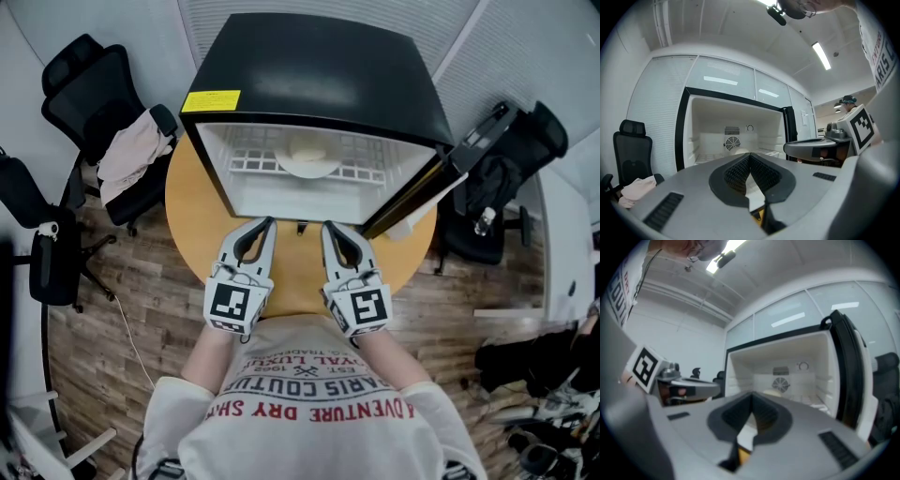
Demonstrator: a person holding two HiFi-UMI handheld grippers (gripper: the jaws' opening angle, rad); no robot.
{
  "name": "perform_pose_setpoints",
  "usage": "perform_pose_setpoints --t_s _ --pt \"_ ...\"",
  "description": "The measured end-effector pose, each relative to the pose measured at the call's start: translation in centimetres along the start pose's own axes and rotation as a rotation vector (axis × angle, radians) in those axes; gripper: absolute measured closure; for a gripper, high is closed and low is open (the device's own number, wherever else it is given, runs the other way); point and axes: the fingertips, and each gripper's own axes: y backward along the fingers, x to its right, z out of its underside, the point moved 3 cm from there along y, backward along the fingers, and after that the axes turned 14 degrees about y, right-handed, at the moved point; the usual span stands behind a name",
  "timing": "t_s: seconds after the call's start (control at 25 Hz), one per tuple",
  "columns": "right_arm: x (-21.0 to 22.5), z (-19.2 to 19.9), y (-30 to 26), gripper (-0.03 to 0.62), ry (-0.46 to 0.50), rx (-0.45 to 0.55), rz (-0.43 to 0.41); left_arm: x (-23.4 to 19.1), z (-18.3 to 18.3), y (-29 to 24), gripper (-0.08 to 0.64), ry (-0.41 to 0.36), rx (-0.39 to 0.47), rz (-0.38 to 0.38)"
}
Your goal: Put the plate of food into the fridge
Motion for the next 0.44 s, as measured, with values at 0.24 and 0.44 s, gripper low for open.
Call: perform_pose_setpoints --t_s 0.24,0.44 --pt "0.19 0.43 -0.06 0.565 -0.004 -0.022 0.0 0.0 0.05 -0.03 0.527 0.0 0.002 0.001" --pt "0.31 0.86 -0.21 0.565 -0.015 -0.032 0.0 -0.32 0.14 -0.3 0.527 0.003 0.001 -0.004"
